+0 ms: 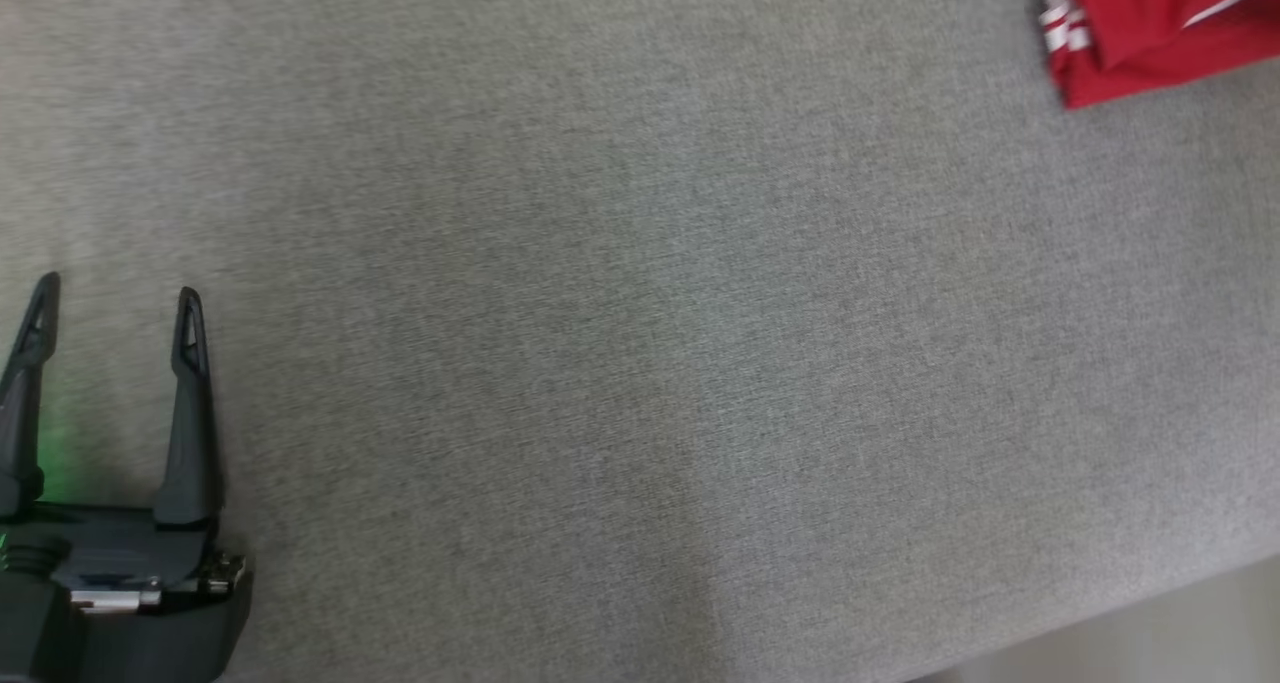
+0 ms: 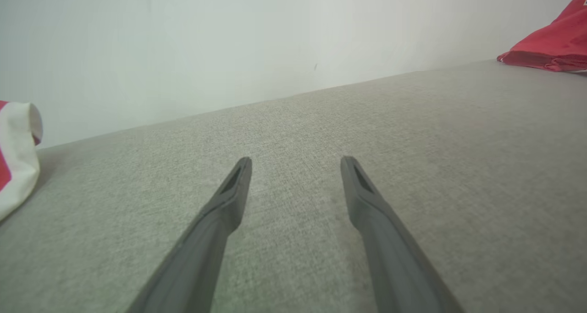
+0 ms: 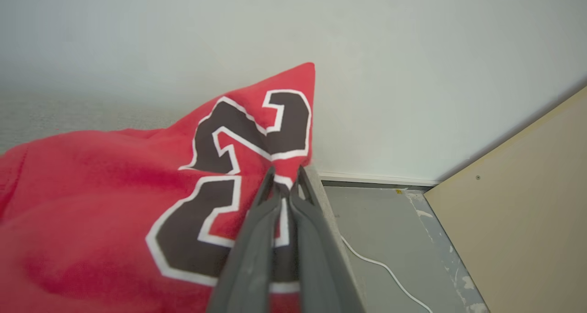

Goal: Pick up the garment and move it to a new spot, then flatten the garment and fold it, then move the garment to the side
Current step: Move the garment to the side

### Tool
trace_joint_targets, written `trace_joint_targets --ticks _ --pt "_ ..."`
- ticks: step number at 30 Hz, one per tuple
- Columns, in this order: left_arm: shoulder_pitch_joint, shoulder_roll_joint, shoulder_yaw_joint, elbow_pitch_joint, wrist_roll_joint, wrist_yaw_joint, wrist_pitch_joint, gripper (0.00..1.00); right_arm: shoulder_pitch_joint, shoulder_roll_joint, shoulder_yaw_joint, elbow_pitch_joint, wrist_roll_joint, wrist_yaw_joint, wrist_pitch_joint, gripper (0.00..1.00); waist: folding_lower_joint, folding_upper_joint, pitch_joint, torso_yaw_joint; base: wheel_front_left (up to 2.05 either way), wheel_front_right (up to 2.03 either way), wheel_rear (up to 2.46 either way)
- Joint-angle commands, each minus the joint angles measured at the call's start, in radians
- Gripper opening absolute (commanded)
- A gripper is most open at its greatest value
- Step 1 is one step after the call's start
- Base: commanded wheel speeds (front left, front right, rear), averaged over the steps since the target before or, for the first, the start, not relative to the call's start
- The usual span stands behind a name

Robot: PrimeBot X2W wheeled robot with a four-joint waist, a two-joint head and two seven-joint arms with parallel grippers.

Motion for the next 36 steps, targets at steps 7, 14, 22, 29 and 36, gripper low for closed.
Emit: trace_joint_targets --ticks 7,14,22,29,36 --pt "-0.001 0.002 -0.01 -0.003 0.006 0.007 -0.003 1.0 -0.062 -0.068 0.018 0.008 -0.021 -0.003 0.03 0.0 -0.0001 -0.0002 0.039 -0.017 0.0 0.0 0.0" --pt "-0.004 0.0 -0.01 -0.004 0.004 0.016 -0.002 1.0 -0.099 -0.072 0.022 0.045 -0.034 -0.003 0.044 0.0 -0.0001 -0.0002 0.054 -0.007 0.0 0.0 0.0" --pt "-0.014 -0.016 -0.02 0.007 -0.007 0.024 -0.002 1.0 -0.11 -0.035 -0.013 0.106 -0.074 -0.003 -0.06 1.0 -0.0001 -0.0002 0.015 0.021 0.0 0.0 0.0" --pt "-0.013 -0.052 -0.033 0.044 -0.025 0.029 -0.003 1.0 -0.044 0.009 -0.031 0.035 -0.095 -0.003 -0.106 1.0 -0.0001 -0.0002 -0.097 0.054 0.0 0.0 0.0" --pt "0.016 -0.098 -0.025 0.09 -0.056 0.028 -0.003 1.0 0.091 0.06 -0.12 -0.129 -0.127 -0.003 -0.109 1.0 -0.0001 -0.0002 -0.222 0.097 0.0 0.0 0.0"
